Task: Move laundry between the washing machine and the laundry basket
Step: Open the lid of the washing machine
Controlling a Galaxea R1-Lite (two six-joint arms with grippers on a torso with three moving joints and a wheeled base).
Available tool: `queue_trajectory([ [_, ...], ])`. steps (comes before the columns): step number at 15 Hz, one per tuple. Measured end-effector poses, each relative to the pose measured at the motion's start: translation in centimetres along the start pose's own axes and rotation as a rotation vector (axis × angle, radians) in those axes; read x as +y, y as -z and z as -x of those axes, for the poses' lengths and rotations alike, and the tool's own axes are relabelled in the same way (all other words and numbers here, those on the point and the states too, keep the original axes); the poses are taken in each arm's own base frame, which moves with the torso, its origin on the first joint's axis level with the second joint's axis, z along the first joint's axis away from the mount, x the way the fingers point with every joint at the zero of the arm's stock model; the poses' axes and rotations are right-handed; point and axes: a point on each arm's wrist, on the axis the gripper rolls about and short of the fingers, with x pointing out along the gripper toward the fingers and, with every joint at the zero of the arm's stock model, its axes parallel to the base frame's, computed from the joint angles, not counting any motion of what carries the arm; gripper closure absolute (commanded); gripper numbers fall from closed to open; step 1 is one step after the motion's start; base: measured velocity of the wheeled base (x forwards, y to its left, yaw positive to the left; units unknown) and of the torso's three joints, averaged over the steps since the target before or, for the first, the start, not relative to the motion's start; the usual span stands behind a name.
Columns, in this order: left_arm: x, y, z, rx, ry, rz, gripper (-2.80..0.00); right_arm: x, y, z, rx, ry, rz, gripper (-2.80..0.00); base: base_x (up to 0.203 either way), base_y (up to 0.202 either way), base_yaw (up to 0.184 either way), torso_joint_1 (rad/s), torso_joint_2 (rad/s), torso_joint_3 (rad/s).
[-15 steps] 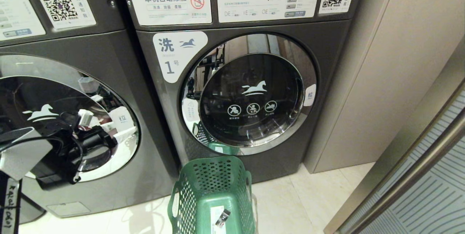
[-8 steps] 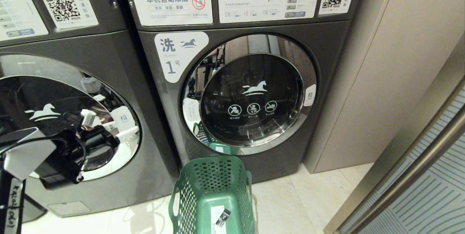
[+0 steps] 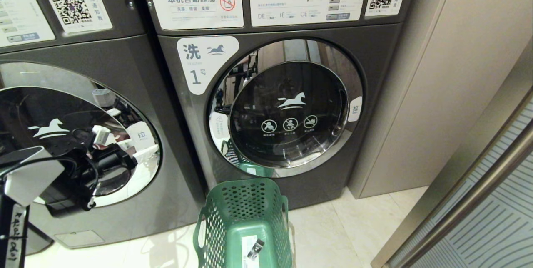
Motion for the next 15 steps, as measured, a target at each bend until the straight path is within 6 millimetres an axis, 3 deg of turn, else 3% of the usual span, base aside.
queue_trajectory([
  [15,-0.16,-0.36,0.13,0.0,-0.009,0.002,-2.8,0.0,0.0,0.0,0.0,0.0,0.0,0.0,0.0,0.0,0.0,0.0,0.0,0.0],
])
